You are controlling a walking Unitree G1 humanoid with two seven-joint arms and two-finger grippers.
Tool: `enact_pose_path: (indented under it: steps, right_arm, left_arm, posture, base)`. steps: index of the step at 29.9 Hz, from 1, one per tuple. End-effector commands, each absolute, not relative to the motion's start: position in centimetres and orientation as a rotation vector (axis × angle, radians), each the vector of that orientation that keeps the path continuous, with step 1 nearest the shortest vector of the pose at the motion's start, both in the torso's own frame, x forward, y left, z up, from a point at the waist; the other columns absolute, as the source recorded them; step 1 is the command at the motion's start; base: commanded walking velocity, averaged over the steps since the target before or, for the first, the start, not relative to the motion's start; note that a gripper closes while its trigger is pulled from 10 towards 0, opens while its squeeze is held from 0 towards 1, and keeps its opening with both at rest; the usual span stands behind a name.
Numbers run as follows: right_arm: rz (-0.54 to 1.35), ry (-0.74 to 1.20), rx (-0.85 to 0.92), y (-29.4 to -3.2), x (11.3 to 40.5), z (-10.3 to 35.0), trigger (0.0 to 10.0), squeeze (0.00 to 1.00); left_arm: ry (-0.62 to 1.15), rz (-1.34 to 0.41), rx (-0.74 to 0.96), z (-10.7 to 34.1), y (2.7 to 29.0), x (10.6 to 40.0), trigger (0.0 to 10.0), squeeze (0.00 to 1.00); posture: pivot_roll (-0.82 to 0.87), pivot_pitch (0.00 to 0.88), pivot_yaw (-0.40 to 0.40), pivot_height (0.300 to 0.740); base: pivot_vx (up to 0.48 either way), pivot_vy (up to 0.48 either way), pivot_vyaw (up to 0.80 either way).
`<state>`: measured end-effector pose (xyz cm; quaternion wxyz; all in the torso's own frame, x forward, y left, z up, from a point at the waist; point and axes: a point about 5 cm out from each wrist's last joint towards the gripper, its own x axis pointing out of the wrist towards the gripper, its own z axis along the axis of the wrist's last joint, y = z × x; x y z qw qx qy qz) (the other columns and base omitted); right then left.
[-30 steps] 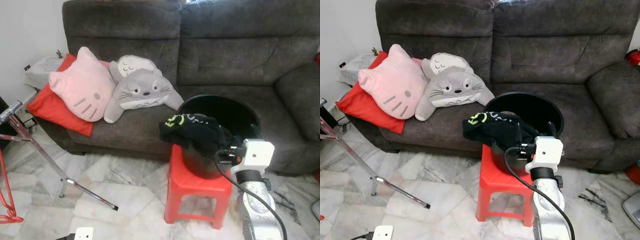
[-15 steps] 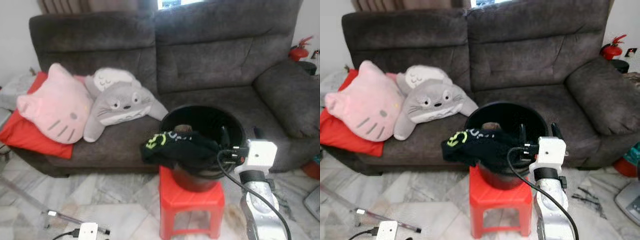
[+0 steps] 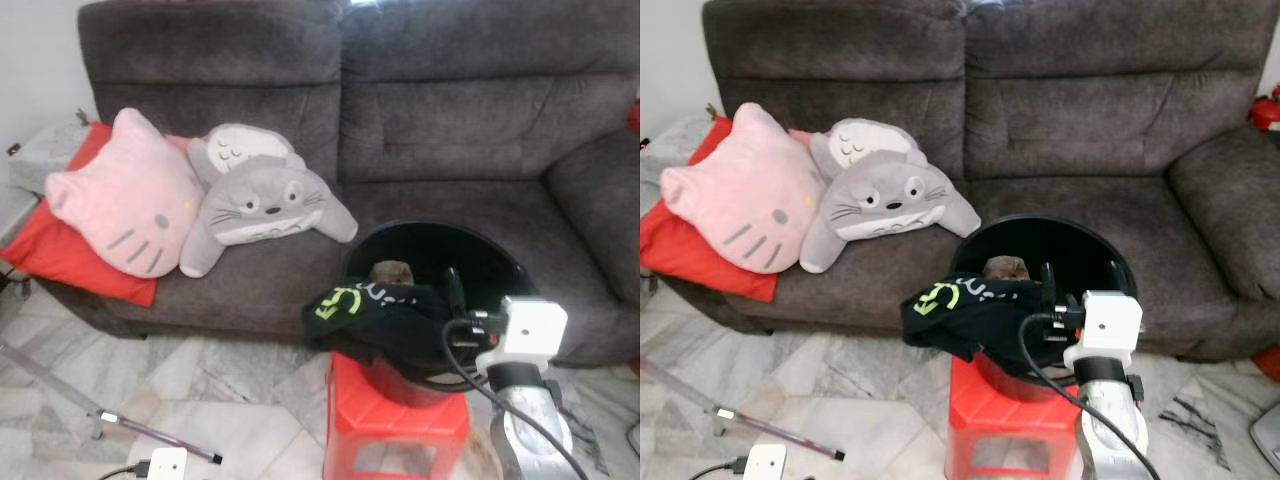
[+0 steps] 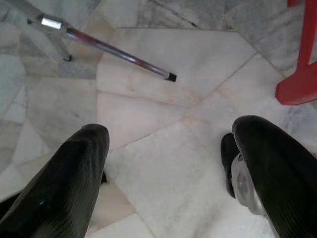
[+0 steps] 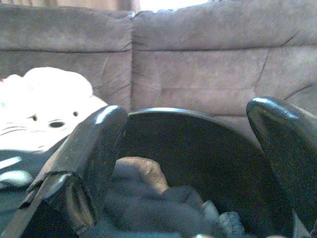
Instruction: Hang hanger
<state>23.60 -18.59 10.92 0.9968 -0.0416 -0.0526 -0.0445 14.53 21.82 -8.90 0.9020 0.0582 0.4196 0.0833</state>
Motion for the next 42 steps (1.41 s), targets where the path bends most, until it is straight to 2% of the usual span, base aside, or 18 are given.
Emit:
enact_pose_path:
  steps: [1, 4, 12, 24, 39, 42]
  right_arm:
    - [-0.092, -0.121, -0.077, -18.7, 23.5, 11.6, 10.0, 0.00]
    - [-0.121, -0.022, -0.007, -21.0, 21.1, 10.6, 10.0, 0.00]
    - [-0.316, 0.058, 0.196, -22.9, 20.7, 8.9, 10.0, 0.00]
    - [-0.054, 0.255, 0.272, -19.7, 20.5, 5.5, 10.0, 0.00]
    - [-0.020, 0.263, 0.262, -19.7, 20.3, 5.4, 10.0, 0.00]
    - [0.055, 0.230, 0.275, -19.0, 21.1, 6.1, 10.0, 0.00]
  left_arm:
    - [0.884, 0.176, 0.141, -9.0, 22.2, 14.2, 10.0, 0.00]
    - [0.905, 0.173, 0.146, -9.2, 22.4, 13.7, 10.0, 0.00]
    - [0.912, 0.177, 0.152, -9.2, 22.8, 13.4, 10.0, 0.00]
    - [0.916, 0.181, 0.164, -9.0, 23.3, 13.6, 10.0, 0.00]
    - [0.928, 0.176, 0.164, -9.1, 22.9, 13.7, 10.0, 0.00]
    - [0.937, 0.190, 0.161, -9.1, 23.6, 13.3, 10.0, 0.00]
  posture:
    - [-0.23, 0.000, 0.079, 0.740]
    - [-0.25, 0.000, 0.084, 0.740]
    - [-0.24, 0.000, 0.083, 0.740]
    - [-0.24, 0.000, 0.089, 0.740]
    - [-0.24, 0.000, 0.091, 0.740]
    - [-0.24, 0.000, 0.085, 0.740]
  base:
    - [0.000, 0.000, 0.00]
    - [0.000, 0.000, 0.00]
    - [0.000, 0.000, 0.00]
    - [0.000, 0.000, 0.00]
    - [0.000, 0.000, 0.00]
    - [0.000, 0.000, 0.00]
